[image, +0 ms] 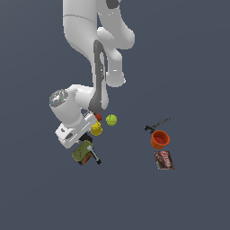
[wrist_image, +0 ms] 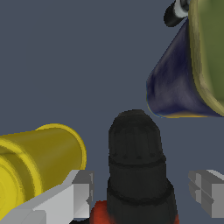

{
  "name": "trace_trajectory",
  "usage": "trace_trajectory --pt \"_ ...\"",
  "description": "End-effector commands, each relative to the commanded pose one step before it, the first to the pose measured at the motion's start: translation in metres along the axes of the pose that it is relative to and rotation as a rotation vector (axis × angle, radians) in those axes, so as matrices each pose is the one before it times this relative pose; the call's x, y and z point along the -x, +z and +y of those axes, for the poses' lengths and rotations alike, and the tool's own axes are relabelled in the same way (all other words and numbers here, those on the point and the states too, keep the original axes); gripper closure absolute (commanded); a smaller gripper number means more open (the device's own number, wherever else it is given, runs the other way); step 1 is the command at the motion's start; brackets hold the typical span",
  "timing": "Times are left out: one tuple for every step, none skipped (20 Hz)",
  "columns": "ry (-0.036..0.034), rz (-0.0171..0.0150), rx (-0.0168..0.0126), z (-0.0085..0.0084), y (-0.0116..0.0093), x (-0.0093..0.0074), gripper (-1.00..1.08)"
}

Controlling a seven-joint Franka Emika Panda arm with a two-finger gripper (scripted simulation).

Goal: Pick up a designated object from a clutter of objects.

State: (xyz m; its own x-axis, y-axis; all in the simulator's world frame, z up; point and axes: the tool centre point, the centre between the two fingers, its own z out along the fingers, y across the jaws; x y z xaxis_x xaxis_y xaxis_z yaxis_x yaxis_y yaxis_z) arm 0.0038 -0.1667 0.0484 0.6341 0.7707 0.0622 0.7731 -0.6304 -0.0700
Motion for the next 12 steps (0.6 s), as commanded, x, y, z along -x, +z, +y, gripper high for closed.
trace_trajectory --pt "-0.00135 -0.0001 -0.00105 -0.0006 0.00978 0.00017 -0.6" --pt "-0.00068 0.00013 0.00002 -0.00017 0.004 -0.00001 -0.6" --pt "-0.00068 0.00011 0.00001 -0.00019 0.00327 -0.00006 -0.6" --pt "0.0 0.0 0.0 -0.00004 0.00257 0.00023 -0.6" --pt "-0.00068 0.0001 0.00001 -0.00019 0.00181 -0.00018 -0.6" --pt "0.0 0.0 0.0 -0.00003 0.0011 0.0001 -0.6" --pt "0.0 0.0 0.0 -0.00001 0.00037 0.00004 -0.6" --pt "0.0 0.0 0.0 0.0 0.0 0.0 1.08" --pt "0.0 0.0 0.0 0.0 0.0 0.0 1.08" --pt "0.0 0.0 0.0 0.0 0.0 0.0 1.08" --pt "0.0 0.0 0.0 0.0 0.0 0.0 1.08" --pt "0.0 0.0 0.0 0.0 0.0 0.0 1.08"
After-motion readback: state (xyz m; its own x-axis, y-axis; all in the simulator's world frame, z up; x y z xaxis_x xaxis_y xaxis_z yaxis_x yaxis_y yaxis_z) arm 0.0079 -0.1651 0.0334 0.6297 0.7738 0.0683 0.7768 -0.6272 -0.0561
